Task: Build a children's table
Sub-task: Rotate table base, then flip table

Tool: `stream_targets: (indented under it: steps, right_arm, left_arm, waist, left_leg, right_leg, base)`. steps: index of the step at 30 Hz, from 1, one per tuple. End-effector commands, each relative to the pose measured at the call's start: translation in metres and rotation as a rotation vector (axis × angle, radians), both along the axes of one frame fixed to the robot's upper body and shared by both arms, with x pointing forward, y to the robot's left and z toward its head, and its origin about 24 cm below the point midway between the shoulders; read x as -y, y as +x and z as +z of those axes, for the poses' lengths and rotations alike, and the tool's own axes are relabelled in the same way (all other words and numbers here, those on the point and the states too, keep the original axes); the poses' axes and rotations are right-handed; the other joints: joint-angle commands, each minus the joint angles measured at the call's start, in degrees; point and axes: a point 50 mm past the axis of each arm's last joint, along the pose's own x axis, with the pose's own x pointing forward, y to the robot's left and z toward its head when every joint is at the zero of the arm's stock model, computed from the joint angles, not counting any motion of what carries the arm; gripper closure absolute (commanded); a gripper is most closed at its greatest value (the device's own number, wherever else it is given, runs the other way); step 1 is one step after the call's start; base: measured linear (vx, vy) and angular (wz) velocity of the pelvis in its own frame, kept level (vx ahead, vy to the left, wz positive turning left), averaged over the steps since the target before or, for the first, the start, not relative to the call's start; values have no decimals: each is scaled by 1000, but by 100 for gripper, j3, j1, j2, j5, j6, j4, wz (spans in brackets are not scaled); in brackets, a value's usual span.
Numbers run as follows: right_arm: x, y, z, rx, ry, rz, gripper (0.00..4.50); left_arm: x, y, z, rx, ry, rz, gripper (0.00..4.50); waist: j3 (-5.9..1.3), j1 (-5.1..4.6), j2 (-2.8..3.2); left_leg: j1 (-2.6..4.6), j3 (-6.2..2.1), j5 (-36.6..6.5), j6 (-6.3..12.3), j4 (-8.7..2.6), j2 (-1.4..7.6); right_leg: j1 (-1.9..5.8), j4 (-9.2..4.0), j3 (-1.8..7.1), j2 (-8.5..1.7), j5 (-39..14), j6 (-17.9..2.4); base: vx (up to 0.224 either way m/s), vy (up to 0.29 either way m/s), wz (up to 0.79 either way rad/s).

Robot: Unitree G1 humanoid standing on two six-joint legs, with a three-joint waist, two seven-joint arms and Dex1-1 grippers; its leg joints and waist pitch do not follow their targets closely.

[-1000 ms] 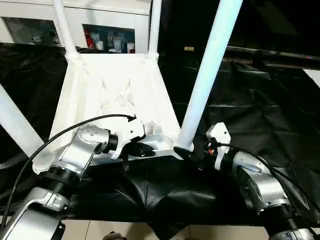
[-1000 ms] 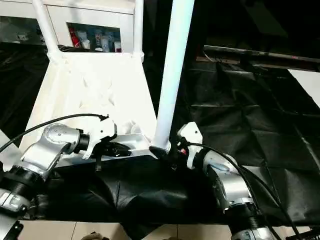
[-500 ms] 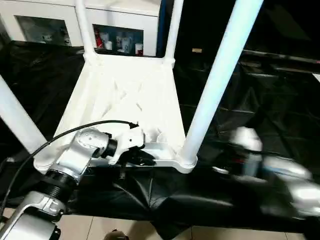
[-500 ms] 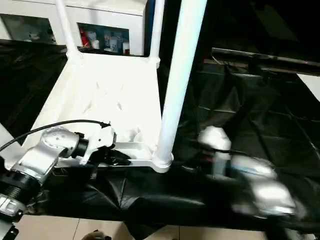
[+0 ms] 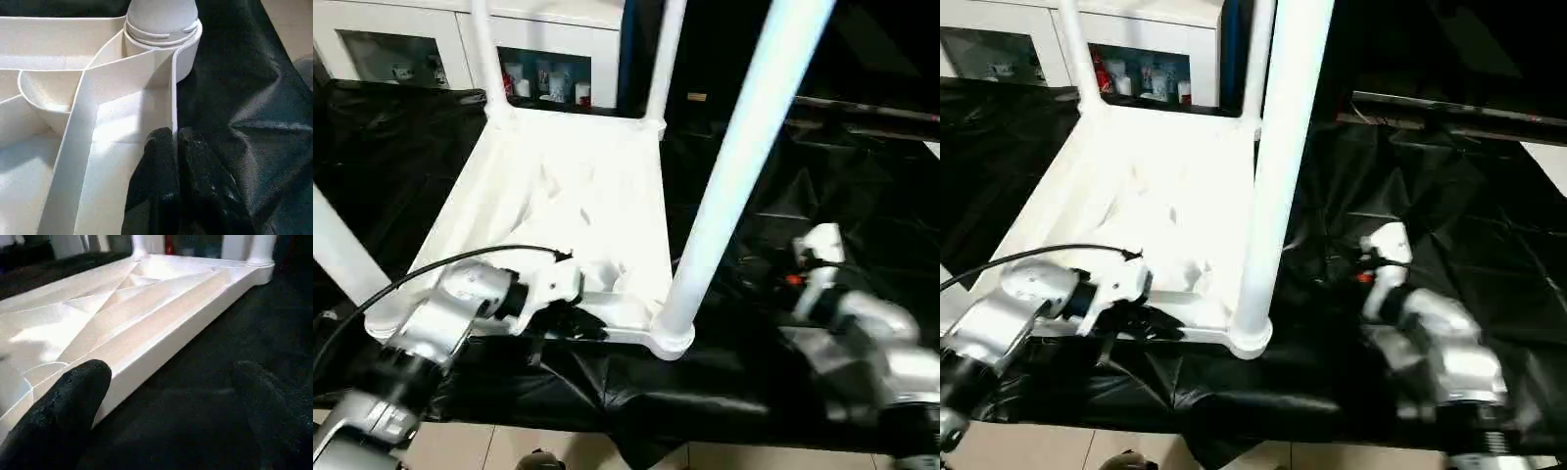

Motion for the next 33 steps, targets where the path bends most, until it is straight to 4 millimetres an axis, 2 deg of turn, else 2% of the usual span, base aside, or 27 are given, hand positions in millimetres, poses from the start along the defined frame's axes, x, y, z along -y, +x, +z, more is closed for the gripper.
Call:
stream_targets:
  steps: [1,2,4,6,7,8,9,10,11,12,13,14,15,16,17,18,19,20,21,22,23,24,25,27,29,33]
  right_arm:
    - [3,6,7,43,-6,-83,0]
    - [2,7,7,49,-2,-121,0]
    - [0,9,8,60,5,-199,0]
    - [0,9,9,67,31,-275,0]
    - [0,9,10,71,40,-303,0]
    - [0,9,11,74,45,-321,0]
    - [-1,9,11,74,45,-322,0]
    - [-5,6,10,69,53,-323,0]
    - [-8,5,9,66,51,-314,0]
    - [-9,4,9,66,50,-314,0]
    - [-14,0,8,73,54,-326,0]
    - [-14,0,8,76,54,-331,0]
    - [-15,-2,9,81,61,-343,0]
    - [-15,-2,9,81,61,-343,0]
    - [-16,-3,10,83,70,-346,0]
    - [-19,-7,9,62,66,-346,0]
    - [-19,-8,9,60,65,-345,0]
    - [-22,-9,6,37,33,-341,0]
    - [-23,-10,2,23,-16,-343,0]
    - [-23,-10,-1,12,-52,-351,0]
    - [-22,-10,-2,8,-63,-354,0]
    - [-21,-9,-8,-15,-112,-379,0]
    - [-20,-8,-10,-17,-113,-409,0]
    - [-20,-8,-10,-13,-97,-434,0]
    - [-24,-8,-8,-9,-79,-423,0]
    - [-32,-11,-8,-9,-75,-391,0]
  left_arm:
    - [2,6,26,100,-183,72,404]
    - [-1,9,31,148,-249,143,393]
    - [-10,17,42,235,-374,343,390]
    - [-21,23,47,292,-447,544,383]
    - [-25,24,48,320,-481,620,355]
    - [-27,25,49,336,-501,662,355]
    - [-27,24,49,335,-503,665,350]
    - [-23,14,42,294,-516,669,347]
    - [-19,9,36,279,-493,653,336]
    - [-18,8,35,279,-490,653,323]
    - [-17,3,27,309,-494,766,313]
    - [-17,3,27,312,-505,791,305]
    - [-20,2,27,328,-536,863,305]
    - [-20,2,27,328,-536,863,294]
    - [-23,2,27,347,-542,905,279]
    - [-36,6,26,424,-549,1157,269]
    - [-37,7,26,428,-552,1178,266]
    - [-43,7,23,429,-566,1334,265]
    - [-45,5,20,385,-565,1401,252]
    - [-45,3,18,373,-541,1429,236]
    - [-45,3,17,370,-532,1439,236]
    - [-44,-1,12,354,-482,1501,225]
    - [-43,-4,13,411,-515,1500,225]
    - [-43,-6,16,496,-552,1497,225]
    - [-44,-5,13,504,-512,1499,225]
    - [-41,-5,11,502,-440,1463,225]
  waist:
    - [-310,1,88]
    - [-304,-10,68]
    - [-300,-16,107]
    - [-275,-32,87]
    - [-268,-37,45]
    - [-269,-29,73]
    - [-270,-32,74]
    - [-274,-38,41]
    - [-282,-43,60]
    - [-285,-52,65]
    - [-294,-65,85]
    - [-298,-79,91]
    - [-285,-76,72]
    - [-288,-75,74]
    - [-272,-73,65]
    - [-256,-82,61]
    - [-250,-106,58]
    - [-249,-113,21]
    - [-249,-109,45]
    - [-249,-123,49]
    - [-252,-148,23]
    - [-261,-160,15]
    - [-253,-156,8]
    - [-273,-141,28]
    - [-286,-145,41]
    - [-274,-145,67]
  left_leg:
    - [56,-108,-979,36,-390,201]
    - [44,-103,-1018,2,-387,194]
    - [36,-103,-1139,-102,-375,196]
    - [37,-107,-1300,-94,-379,176]
    - [46,-107,-1365,-76,-377,167]
    - [46,-114,-1324,-76,-381,174]
    - [48,-117,-1303,-71,-385,175]
    - [51,-114,-1271,-55,-386,175]
    - [43,-118,-1144,-36,-398,212]
    - [46,-115,-1118,-16,-397,206]
    - [37,-109,-1069,0,-393,196]
    - [23,-108,-1047,-2,-392,214]
    - [23,-99,-1073,19,-383,198]
    - [9,-102,-1084,23,-383,195]
    - [2,-114,-1191,24,-398,185]
    - [2,-121,-1276,1,-412,193]
    - [-4,-122,-1342,-17,-406,200]
    - [2,-122,-1398,-19,-392,201]
    - [-5,-131,-1407,-19,-396,182]
    - [4,-135,-1415,-52,-398,192]
    - [-5,-135,-1387,-22,-397,161]
    - [-6,-136,-1367,-31,-392,178]
    - [-7,-136,-1326,-2,-392,173]
    - [-5,-134,-1260,50,-380,164]
    - [-17,-139,-1147,86,-380,169]
    - [5,-135,-1219,60,-391,182]
  right_leg:
    - [281,-365,297,-417,-706,-1185]
    - [284,-364,298,-418,-754,-1185]
    - [280,-365,293,-405,-751,-1272]
    - [279,-413,290,-394,-1043,-1159]
    - [275,-447,289,-390,-1368,-1004]
    - [268,-460,298,-393,-1503,-881]
    - [262,-464,298,-389,-1527,-829]
    - [256,-468,298,-378,-1536,-783]
    - [243,-423,311,-378,-1272,-783]
    - [237,-415,310,-364,-1175,-796]
    - [238,-409,312,-347,-1007,-816]
    - [249,-395,317,-347,-845,-848]
    - [244,-411,314,-348,-815,-855]
    - [258,-413,314,-353,-829,-856]
    - [263,-450,311,-355,-1090,-756]
    - [257,-466,307,-343,-1248,-665]
    - [264,-472,308,-331,-1258,-639]
    - [266,-487,300,-336,-1303,-618]
    - [269,-503,294,-349,-1489,-545]
    - [253,-498,296,-350,-1515,-544]
    - [247,-524,292,-331,-1638,-446]
    - [243,-504,298,-331,-1593,-438]
    - [230,-515,295,-329,-1568,-431]
    - [226,-533,300,-329,-1451,-419]
    - [235,-481,299,-302,-961,-447]
    - [231,-466,300,-317,-869,-535]
  base:
    - [0,0,0]
    - [0,0,0]
    - [0,0,0]
    - [0,0,0]
    - [0,0,0]
    - [0,0,0]
    - [0,0,0]
    - [0,0,0]
    - [0,0,0]
    - [0,0,0]
    - [0,0,0]
    - [0,0,0]
    - [0,0,0]
    - [0,0,0]
    - [0,0,0]
    - [0,0,0]
    - [0,0,0]
    - [0,0,0]
    - [0,0,0]
    - [0,0,0]
    - [0,0,0]
    - [0,0,0]
    - [0,0,0]
    - [0,0,0]
    - [0,0,0]
    - [0,0,0]
